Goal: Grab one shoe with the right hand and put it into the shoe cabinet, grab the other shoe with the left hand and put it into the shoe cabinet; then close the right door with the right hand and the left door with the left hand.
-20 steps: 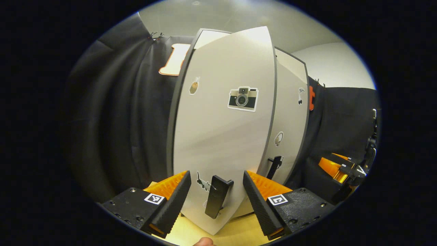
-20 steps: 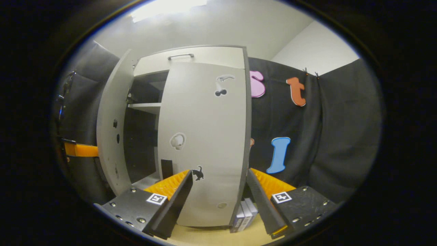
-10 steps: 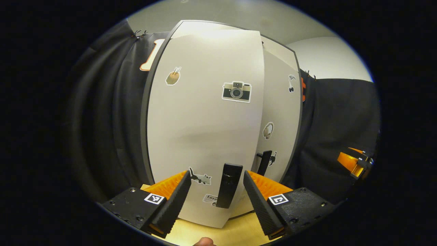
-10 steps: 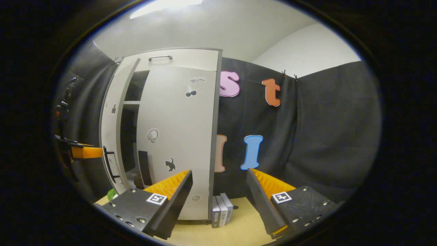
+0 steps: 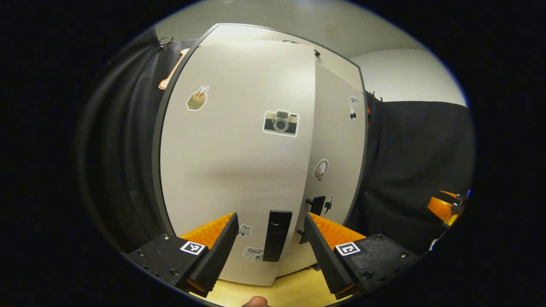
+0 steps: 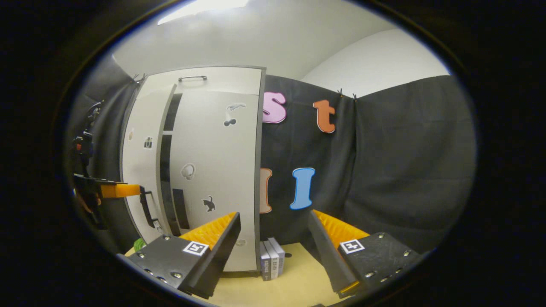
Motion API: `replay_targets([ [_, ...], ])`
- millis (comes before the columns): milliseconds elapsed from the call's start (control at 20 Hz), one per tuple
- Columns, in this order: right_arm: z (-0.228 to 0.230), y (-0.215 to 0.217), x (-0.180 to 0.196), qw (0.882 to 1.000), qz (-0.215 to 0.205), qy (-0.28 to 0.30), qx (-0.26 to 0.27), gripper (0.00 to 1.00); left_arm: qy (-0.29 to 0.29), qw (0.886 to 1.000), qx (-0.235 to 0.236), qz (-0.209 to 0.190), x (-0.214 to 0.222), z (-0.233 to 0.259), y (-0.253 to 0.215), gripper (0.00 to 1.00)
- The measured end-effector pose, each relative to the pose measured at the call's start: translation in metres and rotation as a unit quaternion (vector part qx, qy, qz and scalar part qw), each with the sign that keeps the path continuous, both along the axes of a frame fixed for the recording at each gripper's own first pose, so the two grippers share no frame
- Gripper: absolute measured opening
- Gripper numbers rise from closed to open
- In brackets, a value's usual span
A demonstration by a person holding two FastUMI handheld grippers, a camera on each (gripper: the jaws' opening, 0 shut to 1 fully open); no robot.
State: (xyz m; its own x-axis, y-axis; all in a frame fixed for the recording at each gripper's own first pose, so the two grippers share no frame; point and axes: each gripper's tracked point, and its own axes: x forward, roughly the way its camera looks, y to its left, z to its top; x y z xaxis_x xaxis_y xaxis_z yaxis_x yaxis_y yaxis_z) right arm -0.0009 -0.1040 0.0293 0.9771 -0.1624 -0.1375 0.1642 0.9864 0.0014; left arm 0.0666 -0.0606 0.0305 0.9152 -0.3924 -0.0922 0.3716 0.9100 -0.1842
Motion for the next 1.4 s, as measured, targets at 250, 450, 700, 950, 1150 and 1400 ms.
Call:
replay_targets([
  [250,0.006,0.006,-0.007,1.000,0.001,-0.009,-0.001,0.96,-0.030,0.999,-0.012,-0.017,-0.007,0.022,-0.012,0.95],
  [450,0.010,0.013,-0.008,1.000,0.006,-0.014,-0.004,0.96,-0.039,0.999,-0.004,-0.017,-0.013,0.025,-0.010,0.95],
  [700,0.010,0.022,-0.006,1.000,0.015,-0.017,-0.003,0.96,-0.034,0.999,-0.001,-0.004,-0.013,0.019,0.004,0.95],
  [950,0.009,0.027,0.003,1.000,0.016,-0.019,-0.002,0.96,-0.033,0.999,-0.008,0.017,-0.009,0.018,0.021,0.95],
  [1150,0.017,0.031,0.007,0.999,0.017,-0.033,-0.003,0.96,-0.031,0.999,-0.009,0.027,-0.008,0.015,0.028,0.95],
  [1400,0.020,0.030,0.006,0.999,0.012,-0.036,-0.008,0.96,-0.028,0.999,-0.012,0.022,-0.007,0.010,0.029,0.95],
])
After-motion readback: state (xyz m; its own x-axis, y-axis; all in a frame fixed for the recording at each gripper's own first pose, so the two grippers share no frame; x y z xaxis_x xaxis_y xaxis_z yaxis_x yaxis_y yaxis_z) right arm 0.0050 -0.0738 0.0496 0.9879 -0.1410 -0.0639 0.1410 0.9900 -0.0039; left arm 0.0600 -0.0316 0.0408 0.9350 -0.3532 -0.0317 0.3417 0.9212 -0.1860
